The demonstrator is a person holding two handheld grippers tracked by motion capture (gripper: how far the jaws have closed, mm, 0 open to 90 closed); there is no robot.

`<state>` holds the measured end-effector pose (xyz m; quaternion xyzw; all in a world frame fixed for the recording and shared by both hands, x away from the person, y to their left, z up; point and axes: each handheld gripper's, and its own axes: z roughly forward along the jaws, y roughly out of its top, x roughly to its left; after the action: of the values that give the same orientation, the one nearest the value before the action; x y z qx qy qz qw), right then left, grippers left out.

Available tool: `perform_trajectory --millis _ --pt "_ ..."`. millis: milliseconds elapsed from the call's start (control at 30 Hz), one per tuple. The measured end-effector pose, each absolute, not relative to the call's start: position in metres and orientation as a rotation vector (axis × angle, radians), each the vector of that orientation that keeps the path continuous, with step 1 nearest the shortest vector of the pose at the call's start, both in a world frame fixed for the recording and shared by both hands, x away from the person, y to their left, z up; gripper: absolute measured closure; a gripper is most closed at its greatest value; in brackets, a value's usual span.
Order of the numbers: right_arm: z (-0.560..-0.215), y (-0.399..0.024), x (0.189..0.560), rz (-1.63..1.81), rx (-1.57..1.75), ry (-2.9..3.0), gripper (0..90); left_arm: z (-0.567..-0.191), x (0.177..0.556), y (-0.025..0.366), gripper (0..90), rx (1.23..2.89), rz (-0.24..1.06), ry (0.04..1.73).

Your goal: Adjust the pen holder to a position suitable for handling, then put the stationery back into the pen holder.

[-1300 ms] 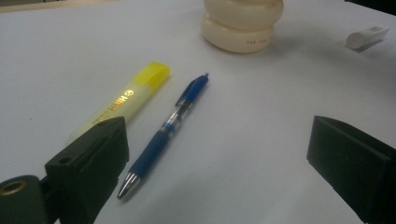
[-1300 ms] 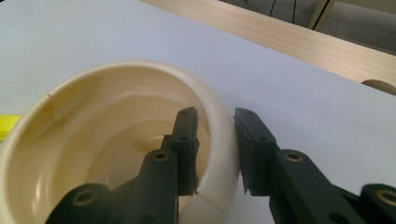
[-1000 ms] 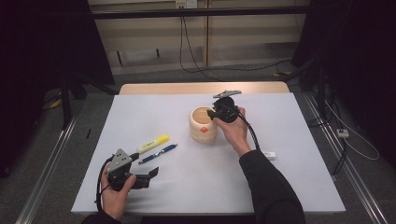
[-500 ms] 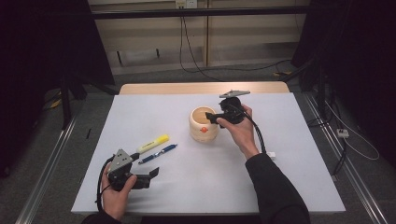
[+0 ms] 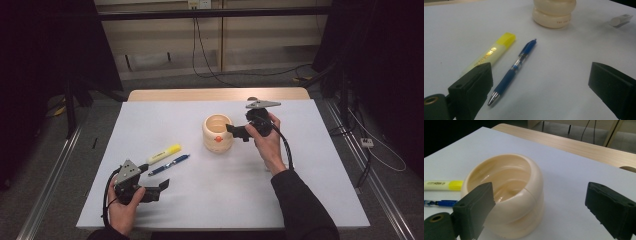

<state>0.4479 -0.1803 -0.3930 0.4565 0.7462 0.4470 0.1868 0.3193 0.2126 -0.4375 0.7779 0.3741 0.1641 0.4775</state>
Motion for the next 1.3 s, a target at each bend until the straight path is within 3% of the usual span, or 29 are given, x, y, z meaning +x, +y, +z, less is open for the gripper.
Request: perform_trajectory --millis 367,900,1300 --pt "-0.394 -0.192 0.431 1.307 1.318 2.079 3.3 -0.437 0.317 0.214 5.6 1.903 0.419 0.926" --pt "-0.392 -0.199 0.409 1.279 1.226 2.165 8.8 -0.436 0.313 0.216 5.7 1.900 0.436 0.923" --pt "-0.402 -0.229 0.398 1.330 1.215 2.103 15.2 -0.435 0.313 0.214 5.7 1.908 0.435 0.908"
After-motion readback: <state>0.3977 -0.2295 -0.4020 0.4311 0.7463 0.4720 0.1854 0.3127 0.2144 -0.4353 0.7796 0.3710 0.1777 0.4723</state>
